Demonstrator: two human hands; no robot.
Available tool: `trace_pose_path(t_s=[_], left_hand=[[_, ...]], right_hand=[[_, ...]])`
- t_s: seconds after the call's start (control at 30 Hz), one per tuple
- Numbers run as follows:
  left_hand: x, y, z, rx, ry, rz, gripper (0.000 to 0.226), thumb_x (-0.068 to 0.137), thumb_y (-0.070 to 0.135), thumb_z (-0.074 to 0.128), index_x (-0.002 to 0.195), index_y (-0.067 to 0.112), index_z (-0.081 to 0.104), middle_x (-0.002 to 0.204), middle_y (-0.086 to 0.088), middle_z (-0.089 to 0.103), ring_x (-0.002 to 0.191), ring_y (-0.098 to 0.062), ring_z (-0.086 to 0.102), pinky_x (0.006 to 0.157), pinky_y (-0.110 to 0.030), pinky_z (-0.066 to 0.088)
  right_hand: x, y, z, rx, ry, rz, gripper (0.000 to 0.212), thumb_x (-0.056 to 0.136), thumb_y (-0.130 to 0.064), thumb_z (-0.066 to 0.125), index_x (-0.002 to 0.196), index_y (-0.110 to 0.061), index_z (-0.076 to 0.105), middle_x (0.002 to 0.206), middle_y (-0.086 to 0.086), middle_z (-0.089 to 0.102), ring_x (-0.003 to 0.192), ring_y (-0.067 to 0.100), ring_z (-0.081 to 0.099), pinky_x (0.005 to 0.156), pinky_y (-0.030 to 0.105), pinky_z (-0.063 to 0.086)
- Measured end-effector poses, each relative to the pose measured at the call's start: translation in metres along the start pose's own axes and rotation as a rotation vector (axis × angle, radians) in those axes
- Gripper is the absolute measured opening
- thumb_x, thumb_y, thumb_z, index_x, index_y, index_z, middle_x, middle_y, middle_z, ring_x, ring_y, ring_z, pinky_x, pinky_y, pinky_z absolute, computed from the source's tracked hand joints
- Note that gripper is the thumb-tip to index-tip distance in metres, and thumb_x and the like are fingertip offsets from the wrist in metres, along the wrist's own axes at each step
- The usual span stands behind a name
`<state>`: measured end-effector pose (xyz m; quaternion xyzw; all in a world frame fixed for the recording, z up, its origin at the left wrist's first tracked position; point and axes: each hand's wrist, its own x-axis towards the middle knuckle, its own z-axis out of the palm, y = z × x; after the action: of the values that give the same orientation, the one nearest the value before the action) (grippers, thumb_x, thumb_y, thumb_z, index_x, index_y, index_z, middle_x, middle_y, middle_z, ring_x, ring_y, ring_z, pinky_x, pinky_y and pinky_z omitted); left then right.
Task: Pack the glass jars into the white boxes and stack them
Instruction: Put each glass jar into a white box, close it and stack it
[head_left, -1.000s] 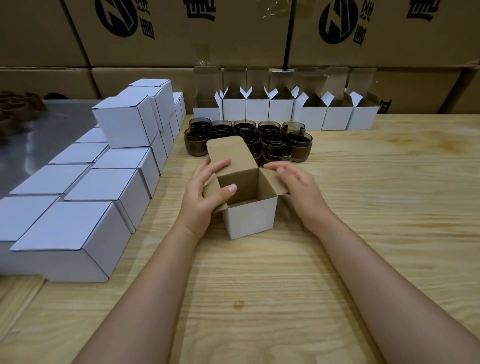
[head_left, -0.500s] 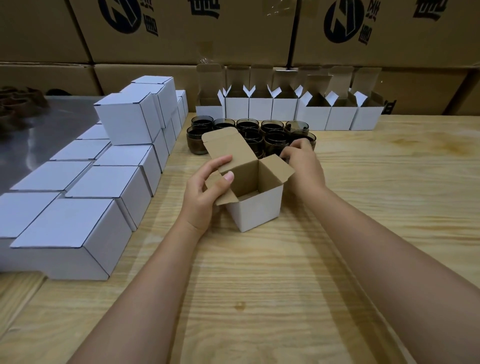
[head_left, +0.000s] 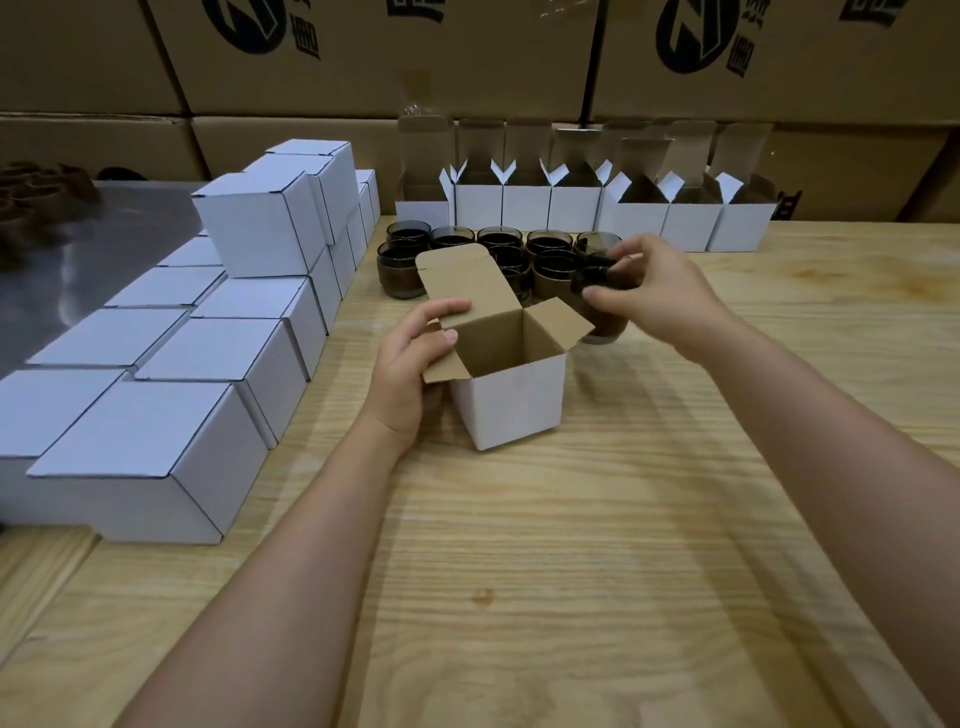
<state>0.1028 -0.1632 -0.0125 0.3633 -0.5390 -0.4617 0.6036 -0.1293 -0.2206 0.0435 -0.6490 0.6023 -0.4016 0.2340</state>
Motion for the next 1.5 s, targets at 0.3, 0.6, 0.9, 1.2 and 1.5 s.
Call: trace_pose_path(t_s=[0.3, 0.6, 0.9, 1.2, 1.5], left_hand=[[0.002, 0.001, 0.002, 0.03, -0.044, -0.042, 0.041, 0.067, 0.016, 0.051, 0.105, 0.018, 0.065, 0.075, 0.012, 0.066, 0.076, -0.011, 0.06, 0.065, -0.024, 0.048], [0.003, 0.001, 0.002, -0.021, -0.061, -0.076, 0.045, 0.069, 0.013, 0.048, 0.113, 0.011, 0.059, 0.094, -0.011, 0.066, 0.084, -0.022, 0.063, 0.067, -0.026, 0.051], [0.003, 0.002, 0.002, -0.011, -0.078, -0.05, 0.038, 0.069, 0.013, 0.047, 0.104, 0.016, 0.063, 0.093, -0.003, 0.066, 0.085, -0.017, 0.062, 0.068, -0.025, 0.05], [0.003, 0.001, 0.001, 0.008, -0.086, -0.045, 0.04, 0.07, 0.014, 0.046, 0.107, 0.015, 0.062, 0.099, -0.007, 0.063, 0.09, -0.022, 0.059, 0.071, -0.028, 0.049], [0.002, 0.001, 0.001, 0.03, -0.073, -0.039, 0.041, 0.069, 0.014, 0.048, 0.106, 0.019, 0.065, 0.091, 0.014, 0.071, 0.085, -0.007, 0.066, 0.069, -0.021, 0.052]], right_hand=[[-0.012, -0.078, -0.042, 0.147, -0.334, -0.189, 0.038, 0.078, -0.019, 0.074, 0.11, -0.033, 0.058, 0.111, -0.007, 0.064, 0.106, 0.009, 0.059, 0.092, 0.033, 0.047], [-0.037, -0.08, 0.0, -0.004, -0.597, -0.209, 0.043, 0.076, -0.024, 0.078, 0.112, -0.035, 0.058, 0.111, -0.005, 0.063, 0.105, 0.008, 0.061, 0.083, 0.024, 0.055], [-0.054, -0.073, 0.02, -0.192, -0.509, -0.29, 0.036, 0.076, -0.023, 0.077, 0.106, -0.033, 0.061, 0.104, -0.01, 0.062, 0.097, 0.005, 0.06, 0.075, 0.019, 0.05], [-0.069, -0.061, 0.039, -0.414, -0.49, -0.323, 0.014, 0.091, -0.026, 0.046, 0.093, -0.034, 0.058, 0.107, -0.007, 0.048, 0.096, 0.001, 0.036, 0.092, 0.031, 0.011], [-0.078, -0.031, 0.048, 0.283, 0.232, -0.4, 0.023, 0.087, -0.011, 0.042, 0.095, -0.014, 0.064, 0.106, -0.001, 0.058, 0.103, 0.011, 0.054, 0.094, 0.026, 0.042]])
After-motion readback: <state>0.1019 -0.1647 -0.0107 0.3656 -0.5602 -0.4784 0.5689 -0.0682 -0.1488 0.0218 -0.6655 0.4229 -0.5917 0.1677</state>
